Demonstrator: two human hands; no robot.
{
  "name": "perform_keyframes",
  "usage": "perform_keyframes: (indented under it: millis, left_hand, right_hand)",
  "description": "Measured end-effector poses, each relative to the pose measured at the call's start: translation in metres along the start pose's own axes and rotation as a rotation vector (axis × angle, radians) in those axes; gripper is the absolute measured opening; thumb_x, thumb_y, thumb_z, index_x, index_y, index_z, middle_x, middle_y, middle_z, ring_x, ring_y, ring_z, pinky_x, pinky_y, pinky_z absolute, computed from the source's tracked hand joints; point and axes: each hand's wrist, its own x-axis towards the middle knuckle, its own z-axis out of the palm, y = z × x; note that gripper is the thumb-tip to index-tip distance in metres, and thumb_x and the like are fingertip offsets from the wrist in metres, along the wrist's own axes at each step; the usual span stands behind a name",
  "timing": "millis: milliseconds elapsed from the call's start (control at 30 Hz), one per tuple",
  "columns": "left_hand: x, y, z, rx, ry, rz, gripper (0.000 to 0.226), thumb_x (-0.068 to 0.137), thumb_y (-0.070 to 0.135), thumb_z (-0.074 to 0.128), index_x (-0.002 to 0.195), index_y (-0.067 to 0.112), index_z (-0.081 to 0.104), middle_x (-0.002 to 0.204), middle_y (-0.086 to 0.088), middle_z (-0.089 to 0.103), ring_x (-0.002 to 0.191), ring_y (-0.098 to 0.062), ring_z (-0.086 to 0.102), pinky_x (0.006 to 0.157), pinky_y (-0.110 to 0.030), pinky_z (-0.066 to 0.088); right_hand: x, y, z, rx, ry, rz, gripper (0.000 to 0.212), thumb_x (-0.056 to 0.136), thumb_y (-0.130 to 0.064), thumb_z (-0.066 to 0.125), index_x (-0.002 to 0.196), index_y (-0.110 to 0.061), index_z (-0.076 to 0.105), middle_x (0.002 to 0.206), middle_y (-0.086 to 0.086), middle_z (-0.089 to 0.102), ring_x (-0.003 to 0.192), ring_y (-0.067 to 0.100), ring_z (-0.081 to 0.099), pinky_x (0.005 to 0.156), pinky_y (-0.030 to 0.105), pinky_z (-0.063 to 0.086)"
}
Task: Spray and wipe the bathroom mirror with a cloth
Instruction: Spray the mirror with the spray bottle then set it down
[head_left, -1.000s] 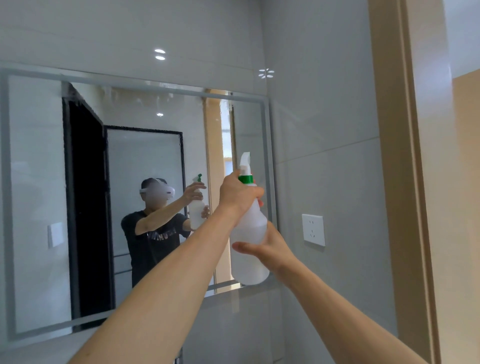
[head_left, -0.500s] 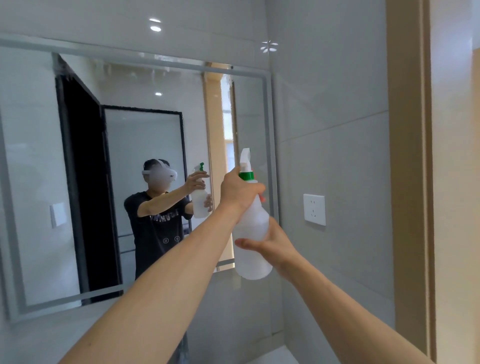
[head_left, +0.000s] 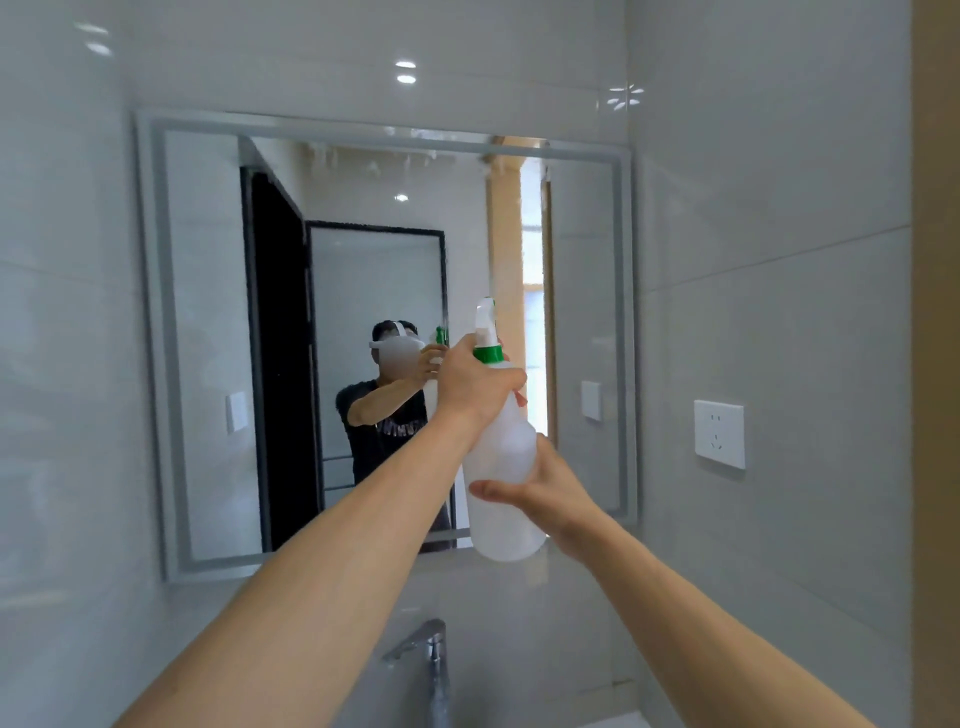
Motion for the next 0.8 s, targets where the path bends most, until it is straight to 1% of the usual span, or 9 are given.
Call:
perform_keyframes:
  millis: [133,233,300,367,433,567,633,700,800]
  left_hand:
    - [-0.003,-0.004,-0.02,0.06,0.045,-0.009,0.025,0.071,-0.005,0.067,0.086,0.012,0.056,0.069,-0.002,0.059,0.055,-0.027,0.068,0.062,-0.042,0.058]
    - [-0.005,-0.007,-0.034,0.091,0.084,-0.005,0.029,0.062,0.001,0.071,0.081,0.017,0.055,0.074,-0.007,0.062,0.064,-0.034,0.071,0.064,-0.043,0.059]
    - [-0.008,-0.009,-0.044,0.084,0.088,-0.019,0.03,0.065,-0.001,0.069,0.088,0.013,0.057,0.08,-0.007,0.061,0.057,-0.029,0.069,0.063,-0.042,0.058]
    - [-0.009,-0.012,-0.056,0.033,0.074,-0.042,0.037,0.064,-0.002,0.067,0.099,0.008,0.059,0.084,-0.007,0.06,0.051,-0.025,0.066,0.066,-0.05,0.061]
    - [-0.01,-0.015,-0.069,0.033,0.089,-0.058,0.048,0.058,0.003,0.066,0.106,0.008,0.06,0.084,-0.01,0.064,0.057,-0.026,0.07,0.071,-0.059,0.059]
    - [-0.015,-0.014,-0.099,0.113,0.189,-0.044,0.043,0.055,0.007,0.072,0.098,0.014,0.066,0.087,-0.012,0.072,0.077,-0.03,0.073,0.074,-0.053,0.061]
    - [-0.021,-0.009,-0.113,0.122,0.22,-0.026,0.036,0.059,0.002,0.073,0.088,0.021,0.066,0.088,-0.004,0.071,0.078,-0.023,0.07,0.073,-0.044,0.062]
    - [-0.025,-0.007,-0.127,0.126,0.24,-0.01,0.035,0.066,-0.006,0.071,0.081,0.024,0.061,0.081,0.005,0.066,0.067,-0.012,0.064,0.062,-0.033,0.058]
    - [-0.033,-0.008,-0.148,0.156,0.276,-0.018,0.033,0.063,0.001,0.072,0.083,0.023,0.06,0.081,0.002,0.064,0.075,-0.026,0.069,0.067,-0.042,0.061]
  right_hand:
    - [0.003,0.0,0.019,0.035,-0.053,-0.02,0.088,0.056,-0.042,0.088,0.13,-0.027,0.044,0.12,0.0,0.062,0.11,0.02,0.061,0.097,0.046,0.053]
    - [0.002,-0.001,0.032,0.06,-0.094,-0.032,0.083,0.063,-0.035,0.087,0.131,-0.027,0.042,0.121,0.0,0.06,0.11,0.019,0.06,0.091,0.04,0.052]
    - [0.003,-0.001,0.043,0.083,-0.116,-0.046,0.077,0.068,-0.03,0.089,0.13,-0.028,0.043,0.119,-0.001,0.061,0.109,0.018,0.06,0.086,0.036,0.051]
    - [0.004,-0.001,0.054,0.103,-0.131,-0.056,0.076,0.068,-0.028,0.089,0.129,-0.029,0.045,0.117,-0.003,0.063,0.107,0.017,0.062,0.087,0.037,0.052]
    - [0.007,-0.002,0.067,0.103,-0.147,-0.051,0.076,0.067,-0.029,0.09,0.128,-0.028,0.045,0.115,-0.004,0.063,0.106,0.017,0.062,0.089,0.04,0.054]
    - [0.013,-0.01,0.094,0.078,-0.209,-0.079,0.087,0.057,-0.044,0.09,0.13,-0.031,0.046,0.12,-0.004,0.065,0.11,0.02,0.064,0.096,0.049,0.054]
    - [0.014,-0.014,0.108,0.089,-0.242,-0.101,0.089,0.054,-0.044,0.09,0.131,-0.032,0.047,0.121,-0.003,0.066,0.111,0.02,0.065,0.098,0.051,0.054]
    - [0.013,-0.019,0.122,0.106,-0.273,-0.11,0.088,0.056,-0.042,0.091,0.131,-0.032,0.047,0.121,-0.003,0.065,0.111,0.02,0.064,0.096,0.048,0.054]
    - [0.007,-0.026,0.14,0.137,-0.321,-0.123,0.08,0.064,-0.031,0.09,0.13,-0.029,0.044,0.12,-0.003,0.062,0.11,0.017,0.061,0.084,0.035,0.051]
